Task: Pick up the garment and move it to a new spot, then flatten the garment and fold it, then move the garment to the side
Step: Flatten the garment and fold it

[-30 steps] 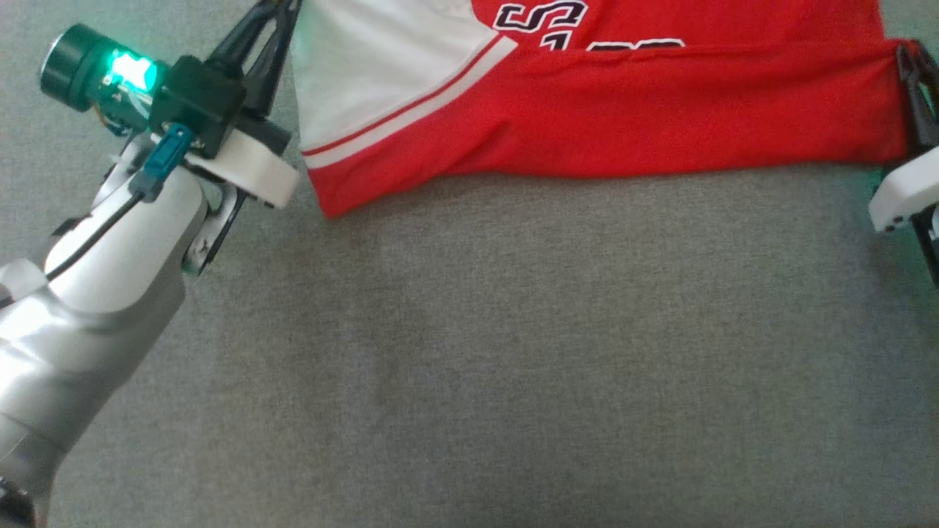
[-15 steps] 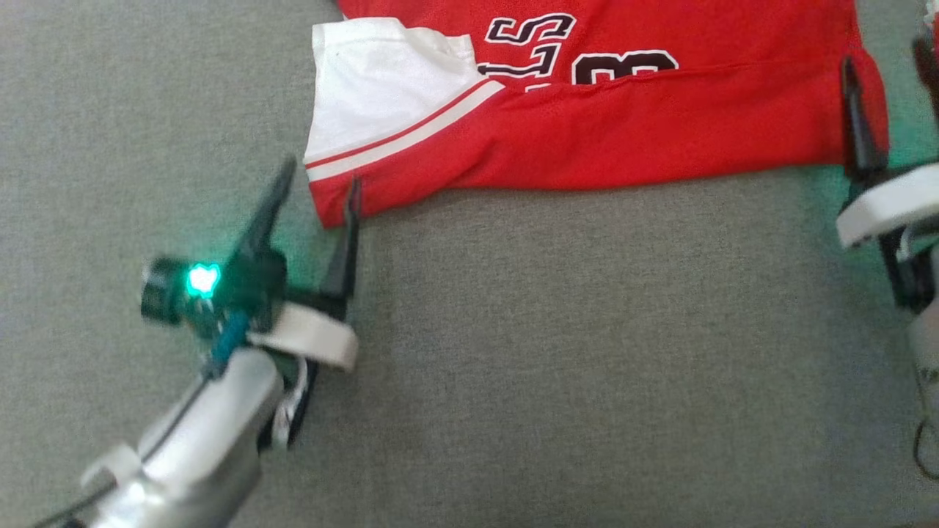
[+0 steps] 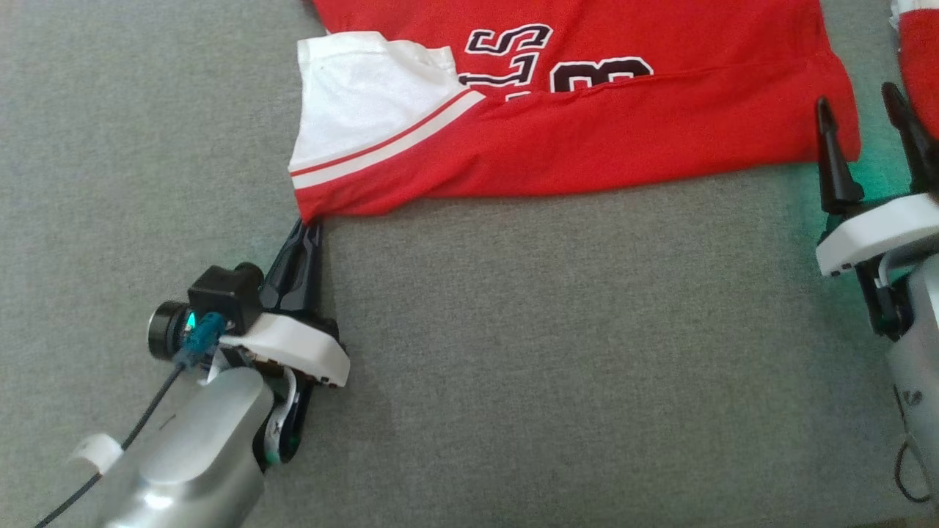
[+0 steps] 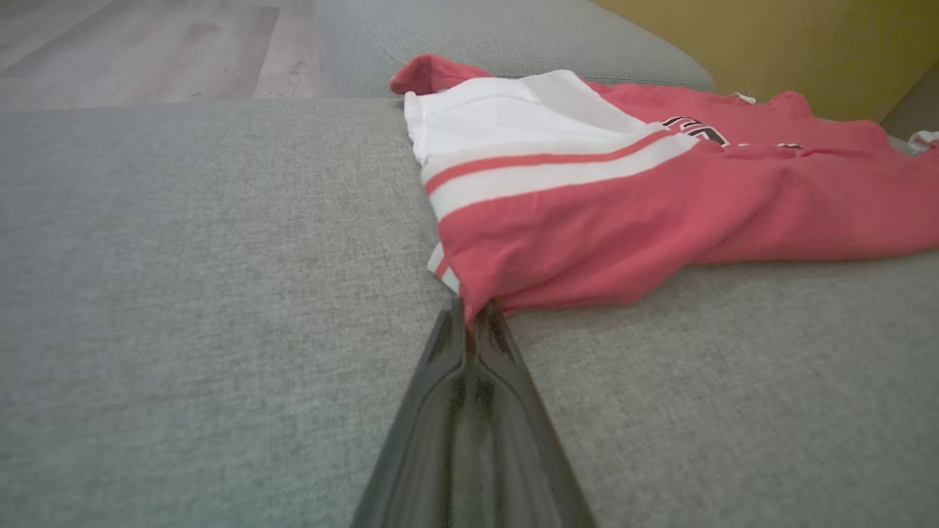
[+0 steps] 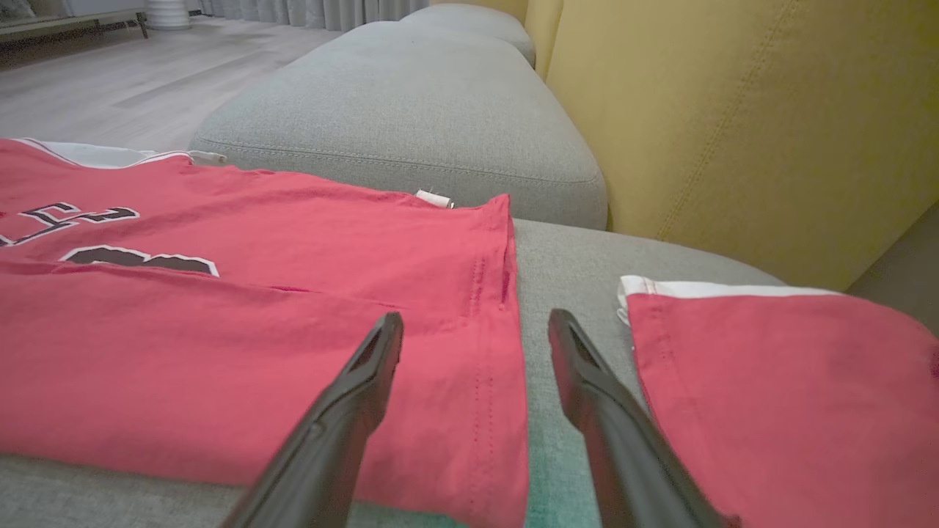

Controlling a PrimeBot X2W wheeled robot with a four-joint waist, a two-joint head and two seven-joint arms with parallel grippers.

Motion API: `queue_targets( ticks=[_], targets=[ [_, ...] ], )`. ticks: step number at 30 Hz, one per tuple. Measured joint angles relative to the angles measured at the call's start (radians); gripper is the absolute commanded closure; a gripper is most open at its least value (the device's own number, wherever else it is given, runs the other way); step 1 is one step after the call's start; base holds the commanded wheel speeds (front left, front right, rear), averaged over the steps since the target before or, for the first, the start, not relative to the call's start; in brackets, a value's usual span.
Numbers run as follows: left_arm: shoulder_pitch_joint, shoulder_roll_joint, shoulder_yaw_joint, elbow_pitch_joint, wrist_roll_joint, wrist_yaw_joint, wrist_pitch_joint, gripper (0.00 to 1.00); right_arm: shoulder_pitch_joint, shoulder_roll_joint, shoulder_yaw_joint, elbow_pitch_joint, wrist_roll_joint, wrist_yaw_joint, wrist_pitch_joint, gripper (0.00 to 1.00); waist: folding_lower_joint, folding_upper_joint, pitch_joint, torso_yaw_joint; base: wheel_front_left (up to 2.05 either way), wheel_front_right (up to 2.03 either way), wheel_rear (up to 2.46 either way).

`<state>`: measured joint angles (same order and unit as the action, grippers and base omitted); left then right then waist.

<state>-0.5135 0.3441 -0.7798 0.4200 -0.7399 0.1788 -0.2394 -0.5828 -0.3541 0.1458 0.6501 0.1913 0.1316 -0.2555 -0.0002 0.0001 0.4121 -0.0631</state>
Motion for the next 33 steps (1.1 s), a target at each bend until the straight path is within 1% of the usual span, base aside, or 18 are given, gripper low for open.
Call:
queue_targets(
  ticks=[2, 3, 7, 11, 14, 15, 16, 17, 21, 25, 27, 31, 32, 33],
  targets=[
    [-0.002, -0.005, 0.003, 0.007, -0.019, -0.027, 0.002, 1.0, 0.001, -0.002, 0.002, 0.019, 0.03, 0.0, 0.0, 0.0, 0.0001, 0.0, -0.004, 0.007, 0.0, 0.0, 0.0],
    [-0.002, -0.005, 0.003, 0.007, -0.019, -0.027, 0.002, 1.0, 0.001, -0.002, 0.002, 0.019, 0.03, 0.0, 0.0, 0.0, 0.0001, 0.0, -0.004, 0.007, 0.0, 0.0, 0.0],
    [-0.012, -0.006, 0.002, 0.02, -0.025, -0.048, 0.002, 1.0, 0.005, -0.008, 0.02, 0.084, 0.097, 0.0, 0.0, 0.0, 0.0002, 0.0, -0.016, 0.023, 0.0, 0.0, 0.0],
    [-0.012, -0.004, 0.0, 0.013, -0.024, -0.056, 0.002, 1.0, 0.007, -0.032, 0.073, 0.159, 0.149, 0.0, 0.002, 0.0, 0.0002, 0.0, -0.024, 0.041, 0.0, 0.0, 0.0],
    [-0.011, 0.002, 0.0, -0.01, -0.015, -0.056, 0.001, 1.0, 0.007, -0.044, 0.107, 0.203, 0.201, 0.0, 0.031, 0.01, 0.0001, 0.0, -0.028, 0.052, 0.0, 0.0, 0.0],
    [-0.011, 0.005, 0.0, -0.02, -0.015, -0.055, 0.0, 1.0, 0.004, -0.045, 0.117, 0.206, 0.22, 0.0, 0.036, 0.24, 0.0002, 0.0, -0.029, 0.055, 0.0, 0.0, 0.0],
    [-0.01, 0.009, 0.0, -0.032, -0.015, -0.055, 0.0, 1.0, 0.0, -0.05, 0.133, 0.207, 0.236, 0.0, 0.041, 0.79, 0.0002, 0.0, -0.029, 0.056, 0.0, 0.0, 0.0],
    [-0.008, 0.014, -0.001, -0.044, -0.015, -0.055, 0.0, 1.0, -0.004, -0.058, 0.151, 0.206, 0.25, 0.0, 0.045, 1.0, 0.0002, 0.0, -0.03, 0.057, 0.0, 0.0, 0.0],
    [0.016, 0.033, -0.005, -0.096, -0.015, -0.045, 0.002, 1.0, -0.006, -0.085, 0.228, 0.196, 0.312, 0.0, 0.051, 1.0, 0.0002, 0.0, -0.037, 0.062, 0.0, 0.0, 0.0],
    [0.064, 0.059, -0.009, -0.166, -0.015, -0.02, 0.011, 1.0, 0.001, -0.139, 0.294, 0.179, 0.356, 0.0, 0.059, 1.0, 0.0002, 0.0, -0.054, 0.067, 0.0, 0.0, 0.0],
    [0.097, 0.07, -0.012, -0.206, -0.016, -0.009, 0.019, 1.0, 0.008, -0.165, 0.311, 0.172, 0.38, 0.0, 0.059, 1.0, 0.0002, 0.0, -0.066, 0.071, 0.0, 0.0, 0.0],
    [0.185, 0.086, -0.032, -0.294, -0.026, 0.023, 0.03, 1.0, 0.047, -0.235, 0.362, 0.137, 0.421, 0.0, 0.058, 1.0, 0.0001, 0.0, -0.092, 0.084, 0.0, 0.0, 0.0],
    [0.23, 0.091, -0.044, -0.327, -0.027, 0.038, 0.038, 1.0, 0.092, -0.269, 0.396, 0.091, 0.464, 0.0, 0.057, 1.0, 0.0001, 0.0, -0.105, 0.094, 0.0, 0.0, 0.0],
    [0.251, 0.094, -0.053, -0.341, -0.032, 0.043, 0.043, 1.0, 0.119, -0.286, 0.41, 0.066, 0.489, 0.0, 0.057, 1.0, 0.0001, 0.0, -0.112, 0.099, 0.0, 0.0, 0.0]
  ],
)
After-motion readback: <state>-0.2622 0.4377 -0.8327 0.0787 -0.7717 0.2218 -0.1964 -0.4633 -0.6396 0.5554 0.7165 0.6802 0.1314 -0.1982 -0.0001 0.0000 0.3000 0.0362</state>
